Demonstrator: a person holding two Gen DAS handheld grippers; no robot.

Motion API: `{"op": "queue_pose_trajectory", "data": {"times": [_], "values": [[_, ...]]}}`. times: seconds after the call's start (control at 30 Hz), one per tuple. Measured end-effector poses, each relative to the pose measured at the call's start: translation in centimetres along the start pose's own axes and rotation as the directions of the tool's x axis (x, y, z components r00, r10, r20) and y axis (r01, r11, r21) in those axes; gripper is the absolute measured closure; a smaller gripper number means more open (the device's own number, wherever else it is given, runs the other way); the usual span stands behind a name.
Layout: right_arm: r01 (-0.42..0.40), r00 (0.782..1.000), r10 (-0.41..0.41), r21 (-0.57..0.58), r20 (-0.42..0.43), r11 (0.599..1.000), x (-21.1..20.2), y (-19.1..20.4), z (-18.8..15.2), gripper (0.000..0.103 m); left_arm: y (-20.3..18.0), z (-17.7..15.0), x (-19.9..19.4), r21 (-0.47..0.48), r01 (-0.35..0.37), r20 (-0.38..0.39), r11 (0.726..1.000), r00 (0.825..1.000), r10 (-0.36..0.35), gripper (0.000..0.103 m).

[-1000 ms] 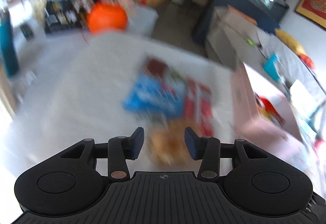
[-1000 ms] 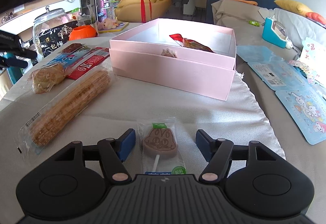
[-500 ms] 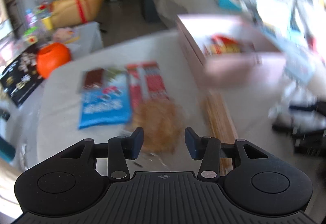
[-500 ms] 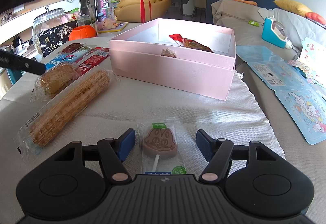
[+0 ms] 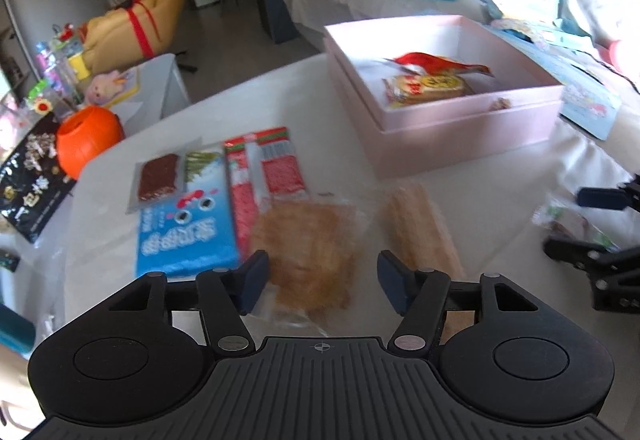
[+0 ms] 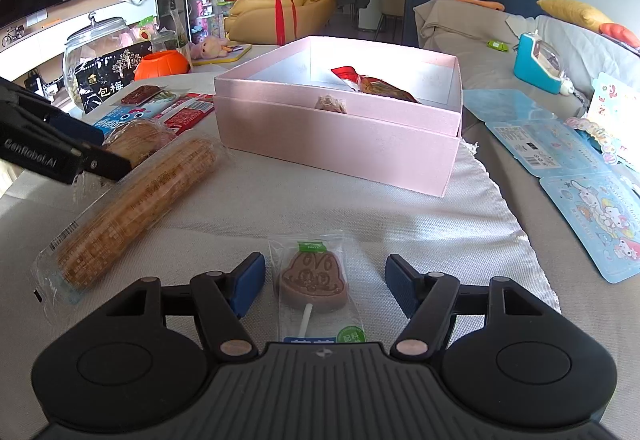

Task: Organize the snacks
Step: 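Grasp the square bread packet with the left tool, then carry bread packet into pink box with left tool while right tool drops lollipop there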

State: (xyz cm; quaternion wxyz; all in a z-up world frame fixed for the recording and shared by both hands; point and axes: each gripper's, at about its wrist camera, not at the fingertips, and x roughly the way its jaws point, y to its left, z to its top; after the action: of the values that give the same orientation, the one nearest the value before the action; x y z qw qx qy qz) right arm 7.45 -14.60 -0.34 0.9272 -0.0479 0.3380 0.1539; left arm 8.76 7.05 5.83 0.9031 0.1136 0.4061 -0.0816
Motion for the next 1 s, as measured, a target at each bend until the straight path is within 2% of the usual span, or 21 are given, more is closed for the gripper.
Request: {"op": "queue_pose_trajectory", "data": {"times": [0.13,0.27,0.43,0.53,0.67,0.8,0.83,0.87,1.0], "values": [[0.0,1.0,0.0,0.0,0.0,1.0,0.0,0.0,0.0,0.035,1.4,0.5,1.0,-0.022,-0.035,0.003,0.999,0.999,0.035,0.036],[0.0,1.0,0.0,0.0,0.0,1.0,0.0,0.0,0.0,0.035,3.6,0.8,2.4,-0.108,-0.036,0.0,0.993,0.999,0.036,0.032],[-0.001,1.0,0.001,0.001,0.0,1.0,0.0,0.0,0.0,0.034,5.7,0.6,3.4,-0.243,0.027,-0.007,0.97,1.0,-0.03,0.031],[-0.002,1.0,0.002,0.002,0.0,1.0,0.0,-0.1,0.0,0.033,6.1,0.2,4.0,-0.285,0.108,-0.048,0.952,0.991,-0.127,0.031],[-0.007,1.0,0.007,-0.004,-0.003,1.0,0.0,0.0,-0.1,0.03,5.2,-0.7,3.3,-0.274,0.135,-0.053,0.952,0.986,-0.155,0.034],[-0.03,0.999,0.03,-0.009,-0.017,1.0,0.1,-0.2,0.0,0.025,4.1,-2.4,1.5,-0.314,0.181,-0.025,0.932,0.98,-0.199,0.04],[-0.046,0.999,0.046,-0.008,-0.026,0.999,0.2,-0.4,0.0,0.021,3.6,-2.9,0.9,-0.319,0.19,-0.02,0.928,0.978,-0.208,0.04],[-0.063,0.997,0.063,-0.007,-0.037,0.998,0.1,-0.5,0.1,0.017,3.3,-3.4,0.5,-0.323,0.193,-0.018,0.926,0.977,-0.21,0.04],[-0.085,0.995,0.082,-0.041,-0.062,0.996,-0.2,-0.2,-0.2,0.012,1.5,-4.9,-1.1,-0.319,0.179,-0.007,0.931,0.982,-0.191,0.04]]}}
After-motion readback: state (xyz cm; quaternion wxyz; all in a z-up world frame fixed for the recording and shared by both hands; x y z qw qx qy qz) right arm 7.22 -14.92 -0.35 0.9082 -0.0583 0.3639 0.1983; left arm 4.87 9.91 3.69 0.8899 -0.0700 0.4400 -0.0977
